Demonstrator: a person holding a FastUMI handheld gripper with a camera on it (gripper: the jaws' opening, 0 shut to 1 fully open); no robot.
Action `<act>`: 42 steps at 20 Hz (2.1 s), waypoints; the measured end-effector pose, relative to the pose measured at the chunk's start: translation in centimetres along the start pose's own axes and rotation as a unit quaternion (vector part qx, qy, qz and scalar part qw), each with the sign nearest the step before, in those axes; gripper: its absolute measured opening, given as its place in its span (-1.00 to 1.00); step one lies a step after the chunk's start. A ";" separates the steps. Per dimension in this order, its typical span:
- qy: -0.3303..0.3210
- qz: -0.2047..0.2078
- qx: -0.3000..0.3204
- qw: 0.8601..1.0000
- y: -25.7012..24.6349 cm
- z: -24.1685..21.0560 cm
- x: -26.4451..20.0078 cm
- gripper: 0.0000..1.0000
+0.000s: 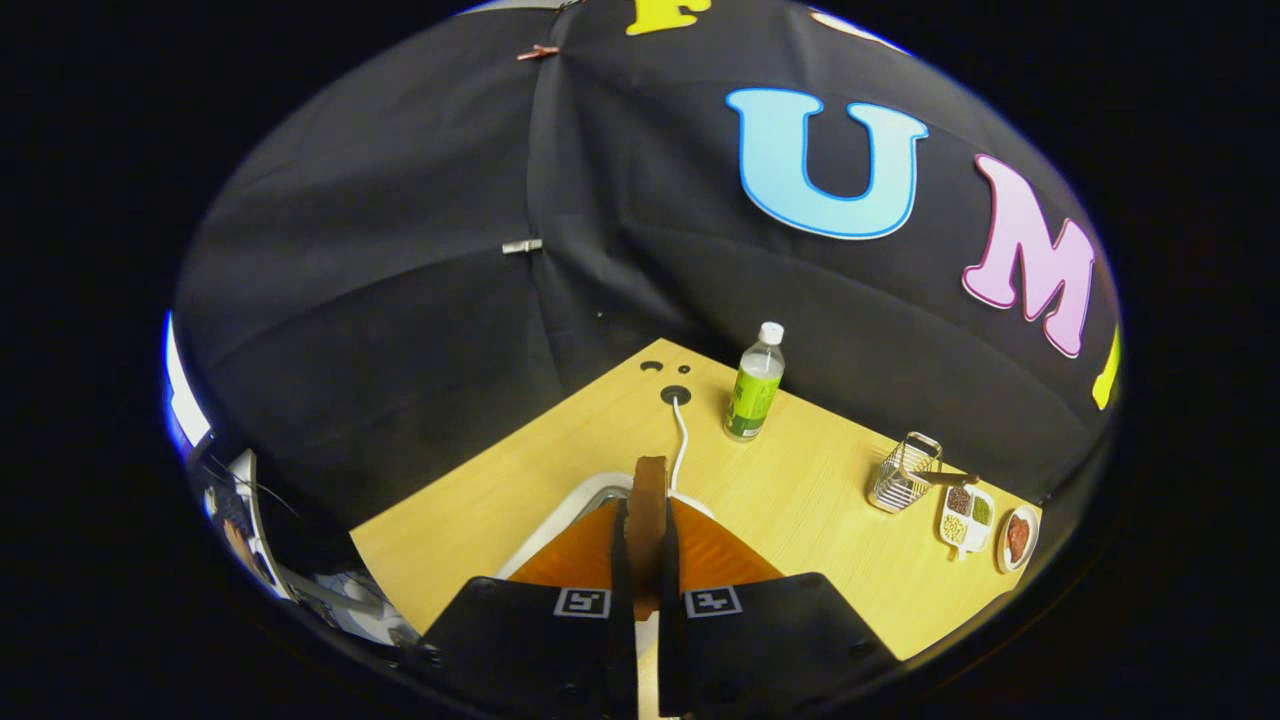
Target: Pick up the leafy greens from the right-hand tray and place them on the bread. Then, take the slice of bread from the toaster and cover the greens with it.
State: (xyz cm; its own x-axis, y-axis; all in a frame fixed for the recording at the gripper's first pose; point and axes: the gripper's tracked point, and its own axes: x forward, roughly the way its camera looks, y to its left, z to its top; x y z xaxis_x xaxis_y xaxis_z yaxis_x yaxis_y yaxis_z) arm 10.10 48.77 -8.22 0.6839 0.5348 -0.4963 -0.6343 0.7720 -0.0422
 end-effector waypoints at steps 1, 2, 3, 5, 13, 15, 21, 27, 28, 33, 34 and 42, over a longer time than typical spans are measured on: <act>-0.005 0.000 0.009 1.000 -0.5 0.5 -0.8 -0.76; -0.013 -0.003 0.017 1.000 -1.3 1.1 -1.6 -0.76; -0.020 -0.004 0.027 0.999 -2.1 1.5 -2.4 -0.75; -0.031 -0.003 0.052 0.998 -3.7 1.6 -4.0 -0.75; 0.002 -0.028 0.149 0.988 -12.4 -6.5 -8.6 -0.75; 0.015 -0.032 0.173 0.984 -13.6 -9.0 -9.2 -0.75; 0.038 -0.012 0.232 0.972 -14.3 -14.4 -9.2 -0.75; 0.064 0.008 0.266 0.962 -13.4 -19.5 -7.6 -0.75; 0.070 0.007 0.270 0.960 -13.6 -20.5 -7.5 -0.75; 0.087 -0.012 0.256 0.963 -15.5 -24.5 -7.5 -0.75; 0.087 -0.017 0.254 0.963 -16.0 -24.8 -7.5 -0.75; 0.111 -0.091 0.198 0.970 -20.3 -30.2 -7.8 -0.15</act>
State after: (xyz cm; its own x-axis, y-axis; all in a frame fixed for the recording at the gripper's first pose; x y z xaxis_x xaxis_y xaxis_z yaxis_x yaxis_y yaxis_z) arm 6.71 18.54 -29.64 0.6484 0.3244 -0.6887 -0.2921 0.9414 0.1683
